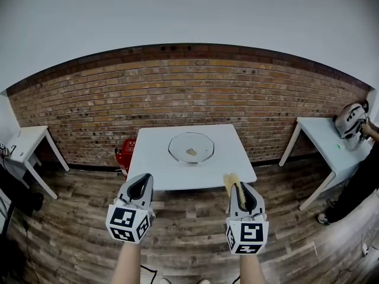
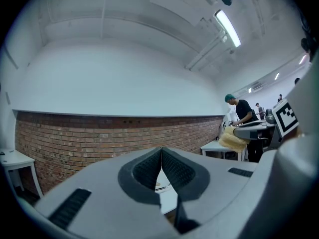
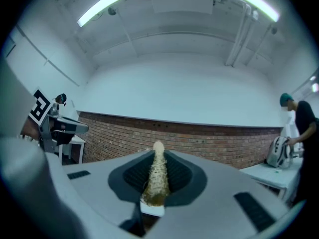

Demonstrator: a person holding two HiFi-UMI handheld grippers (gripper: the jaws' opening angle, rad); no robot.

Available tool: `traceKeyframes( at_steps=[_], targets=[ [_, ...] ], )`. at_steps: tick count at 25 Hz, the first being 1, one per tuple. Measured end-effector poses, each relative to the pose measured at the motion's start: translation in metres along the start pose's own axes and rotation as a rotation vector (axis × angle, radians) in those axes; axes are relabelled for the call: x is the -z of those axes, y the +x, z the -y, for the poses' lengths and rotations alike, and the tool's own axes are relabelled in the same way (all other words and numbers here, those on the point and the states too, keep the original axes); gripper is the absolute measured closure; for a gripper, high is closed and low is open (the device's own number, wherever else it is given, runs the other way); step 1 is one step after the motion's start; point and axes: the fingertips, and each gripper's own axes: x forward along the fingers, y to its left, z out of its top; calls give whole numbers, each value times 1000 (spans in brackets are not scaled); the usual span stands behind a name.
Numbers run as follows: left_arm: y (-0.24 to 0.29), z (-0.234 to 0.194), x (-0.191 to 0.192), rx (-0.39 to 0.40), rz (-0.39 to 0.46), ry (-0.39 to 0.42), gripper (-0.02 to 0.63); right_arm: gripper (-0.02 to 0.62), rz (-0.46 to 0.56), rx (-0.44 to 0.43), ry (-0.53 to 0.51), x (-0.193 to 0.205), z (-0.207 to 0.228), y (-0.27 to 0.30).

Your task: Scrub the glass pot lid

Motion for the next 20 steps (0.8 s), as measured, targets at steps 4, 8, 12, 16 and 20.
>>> traceKeyframes(
  at_steps=[4,8,12,16,20],
  targets=[
    [2,12,-2,-4,-7,9,594,537,15,-8,12,0,11,-5],
    [3,27,-7,-16,-4,19,594,537,19,-30,20,3,22,-10],
    [4,45,-8,-26,-4,25,594,537,23,-52,25,7,35,-14],
    [4,60,-6,-39,-9,26,594,537,21,-70,27,12,46,-18],
    [5,65,-9,-53,-6,29,594,537,29,-85,28,11,51,-16]
  ],
)
